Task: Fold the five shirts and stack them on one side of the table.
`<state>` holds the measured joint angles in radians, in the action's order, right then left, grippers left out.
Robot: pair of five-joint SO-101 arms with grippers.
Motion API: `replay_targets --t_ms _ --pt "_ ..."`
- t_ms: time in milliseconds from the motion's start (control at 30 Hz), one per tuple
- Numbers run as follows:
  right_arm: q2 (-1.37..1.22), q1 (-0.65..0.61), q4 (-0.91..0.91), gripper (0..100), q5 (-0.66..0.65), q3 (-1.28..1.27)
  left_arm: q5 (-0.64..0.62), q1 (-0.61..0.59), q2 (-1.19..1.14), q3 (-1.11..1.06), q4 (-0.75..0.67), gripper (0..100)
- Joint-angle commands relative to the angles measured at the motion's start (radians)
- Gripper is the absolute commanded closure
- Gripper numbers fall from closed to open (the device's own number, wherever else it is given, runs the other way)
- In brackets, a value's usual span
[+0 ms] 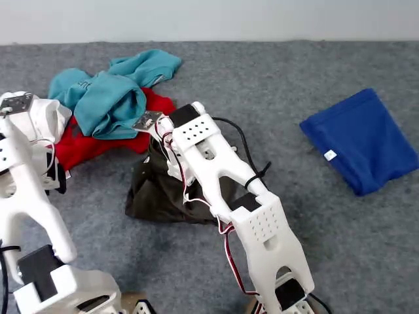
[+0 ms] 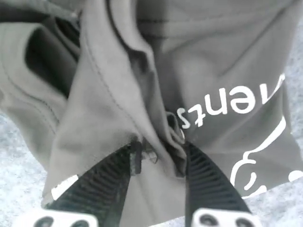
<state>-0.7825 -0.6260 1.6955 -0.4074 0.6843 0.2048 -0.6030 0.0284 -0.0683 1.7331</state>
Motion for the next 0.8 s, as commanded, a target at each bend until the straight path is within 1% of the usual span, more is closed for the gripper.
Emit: replay_targets --t_ms 0,67,200,267,600,767 --pt "0.059 0.01 -0.015 86.4 -0.011 0.006 0.018 0.002 0.035 0.004 0.02 88" --pt "0.061 0.01 -0.024 89.0 -0.012 0.009 0.018 0.002 0.035 0.004 0.02 88" --pt "0.07 0.008 -0.031 99.4 -0.012 0.014 0.018 0.002 0.035 0.004 0.02 88" --pt "0.068 0.012 -0.03 97.9 -0.012 0.032 0.018 0.002 0.037 0.004 0.02 88" --pt "0.068 0.018 -0.022 97.3 -0.012 0.17 0.018 0.002 0.037 0.004 0.02 88" --pt "0.07 0.016 0.013 97.3 -0.011 0.183 0.018 0.002 0.037 0.004 0.02 88"
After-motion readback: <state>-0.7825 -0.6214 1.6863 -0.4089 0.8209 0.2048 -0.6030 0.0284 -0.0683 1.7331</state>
